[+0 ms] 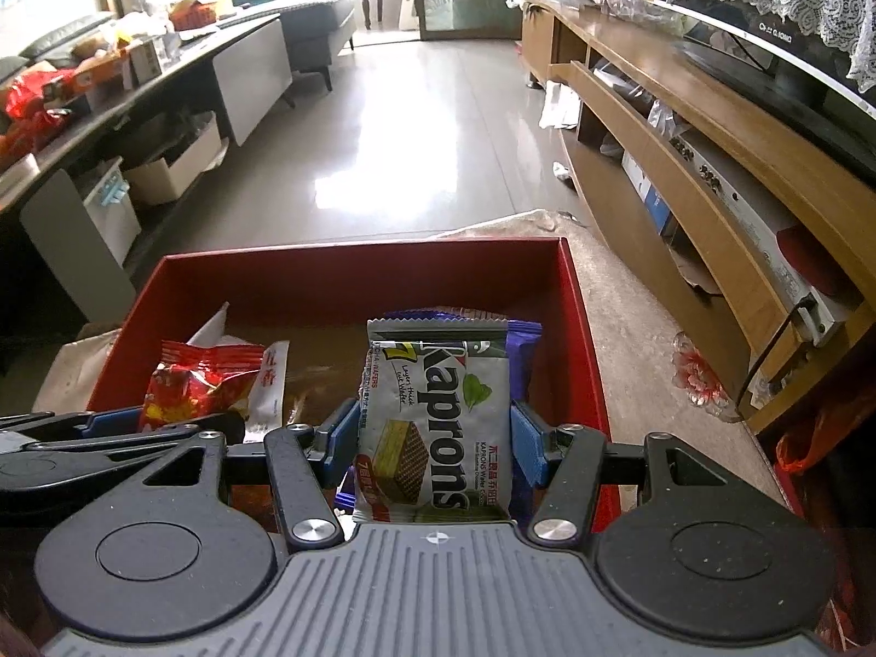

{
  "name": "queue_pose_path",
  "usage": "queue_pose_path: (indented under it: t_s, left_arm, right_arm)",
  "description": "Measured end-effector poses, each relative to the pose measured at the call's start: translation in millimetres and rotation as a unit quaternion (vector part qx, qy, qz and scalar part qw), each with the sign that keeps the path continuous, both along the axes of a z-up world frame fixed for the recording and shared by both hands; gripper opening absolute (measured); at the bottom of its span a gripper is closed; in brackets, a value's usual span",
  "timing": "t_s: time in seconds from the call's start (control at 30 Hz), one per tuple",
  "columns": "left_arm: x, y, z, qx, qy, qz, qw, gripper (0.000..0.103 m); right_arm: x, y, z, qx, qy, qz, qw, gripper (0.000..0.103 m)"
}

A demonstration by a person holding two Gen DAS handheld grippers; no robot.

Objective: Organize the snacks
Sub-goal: 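Lift the Trolli bag and Kaprons wafer and carry both over the red box, then lower both snacks into the red box and open both tools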

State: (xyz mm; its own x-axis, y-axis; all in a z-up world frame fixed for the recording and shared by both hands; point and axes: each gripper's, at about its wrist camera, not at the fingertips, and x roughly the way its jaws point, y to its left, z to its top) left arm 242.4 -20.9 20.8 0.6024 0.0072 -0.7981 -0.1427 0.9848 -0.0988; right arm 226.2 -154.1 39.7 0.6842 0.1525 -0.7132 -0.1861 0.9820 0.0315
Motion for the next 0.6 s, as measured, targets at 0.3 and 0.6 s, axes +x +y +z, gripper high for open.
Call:
queue_pose_path:
  t_s: [0.3,0.6]
  left_arm:
    - [3.4,-0.5,-3.1,0.005,-0.002,0.005,1.0000,0.051]
    - [0.6,5.6,4.3,-0.004,-0.010,0.015,0.9998,0.057]
  right_arm:
    - [5.4,2.7,-4.2,-0.008,0.001,-0.001,1.000,0.066]
    - [2.6,3.2,4.3,-0.010,-0.020,-0.005,1.000,0.076]
